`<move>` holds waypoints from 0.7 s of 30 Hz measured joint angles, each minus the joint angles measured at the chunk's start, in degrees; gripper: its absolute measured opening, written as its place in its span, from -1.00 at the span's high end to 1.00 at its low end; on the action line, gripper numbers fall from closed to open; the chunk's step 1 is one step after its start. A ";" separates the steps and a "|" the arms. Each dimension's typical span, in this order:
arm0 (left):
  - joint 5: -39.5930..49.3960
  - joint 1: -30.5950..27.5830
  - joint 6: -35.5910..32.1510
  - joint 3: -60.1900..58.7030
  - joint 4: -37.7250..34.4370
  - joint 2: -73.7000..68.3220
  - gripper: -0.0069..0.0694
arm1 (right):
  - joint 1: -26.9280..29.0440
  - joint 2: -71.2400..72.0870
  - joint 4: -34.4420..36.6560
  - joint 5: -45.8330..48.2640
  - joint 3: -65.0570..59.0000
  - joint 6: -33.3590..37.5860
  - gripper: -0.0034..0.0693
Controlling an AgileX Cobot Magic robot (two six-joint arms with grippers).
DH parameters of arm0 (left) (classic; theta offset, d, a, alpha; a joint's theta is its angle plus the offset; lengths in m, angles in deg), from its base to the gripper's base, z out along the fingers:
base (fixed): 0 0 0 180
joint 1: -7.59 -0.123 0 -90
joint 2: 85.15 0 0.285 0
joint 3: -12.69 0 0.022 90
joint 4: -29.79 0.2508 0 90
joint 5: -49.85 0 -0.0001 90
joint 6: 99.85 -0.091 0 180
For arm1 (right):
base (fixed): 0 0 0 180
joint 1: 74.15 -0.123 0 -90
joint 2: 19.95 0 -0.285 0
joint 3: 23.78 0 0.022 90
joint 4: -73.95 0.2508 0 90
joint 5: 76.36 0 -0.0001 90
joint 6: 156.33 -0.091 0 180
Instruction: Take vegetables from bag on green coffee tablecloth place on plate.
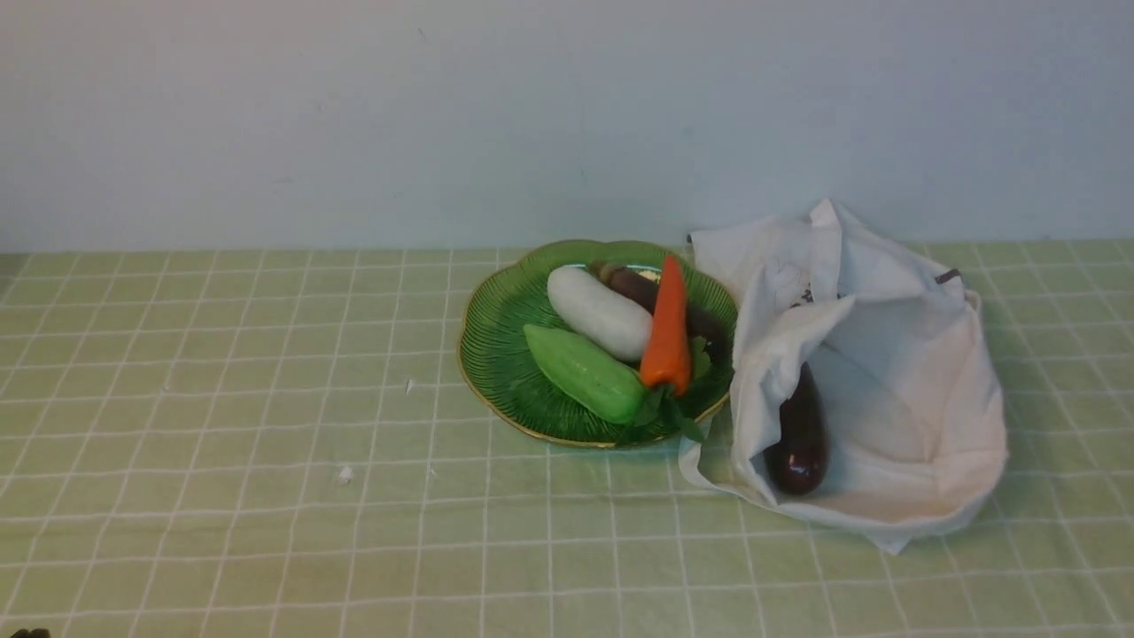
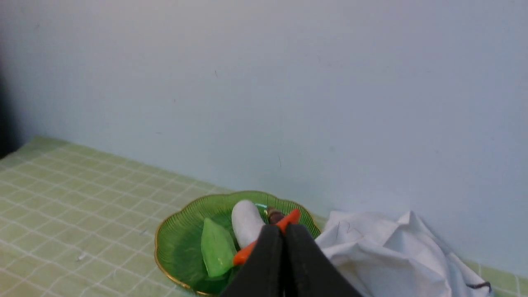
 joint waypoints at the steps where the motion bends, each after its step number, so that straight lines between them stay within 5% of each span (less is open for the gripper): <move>1: 0.00 0.00 0.00 0.00 0.00 0.00 0.83 | 0.00 0.60 0.00 -1.80 -1.23 0.00 0.95; 21: 0.00 0.00 0.00 0.00 0.00 0.00 0.83 | 0.00 1.65 0.00 -7.37 -3.89 0.06 0.95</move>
